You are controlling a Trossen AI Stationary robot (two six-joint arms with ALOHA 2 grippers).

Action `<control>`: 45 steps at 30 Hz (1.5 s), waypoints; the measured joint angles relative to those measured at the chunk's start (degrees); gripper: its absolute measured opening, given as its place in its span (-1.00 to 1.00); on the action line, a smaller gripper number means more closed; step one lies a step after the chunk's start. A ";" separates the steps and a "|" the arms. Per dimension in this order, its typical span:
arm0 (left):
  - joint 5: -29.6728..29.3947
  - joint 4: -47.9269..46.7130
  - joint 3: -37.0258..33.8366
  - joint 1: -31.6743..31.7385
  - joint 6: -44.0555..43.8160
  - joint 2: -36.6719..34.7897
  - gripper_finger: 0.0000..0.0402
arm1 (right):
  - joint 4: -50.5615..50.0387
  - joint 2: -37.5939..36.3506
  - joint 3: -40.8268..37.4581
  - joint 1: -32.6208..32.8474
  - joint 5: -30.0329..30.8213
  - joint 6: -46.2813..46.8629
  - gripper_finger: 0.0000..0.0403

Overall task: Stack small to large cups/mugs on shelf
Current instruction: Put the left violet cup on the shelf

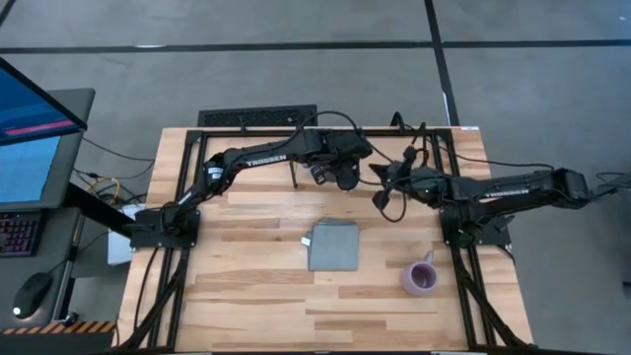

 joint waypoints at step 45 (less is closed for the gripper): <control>5.57 -12.52 -0.17 -5.64 2.69 5.28 -0.99 | -12.26 -7.84 0.00 -1.75 7.07 4.16 -0.92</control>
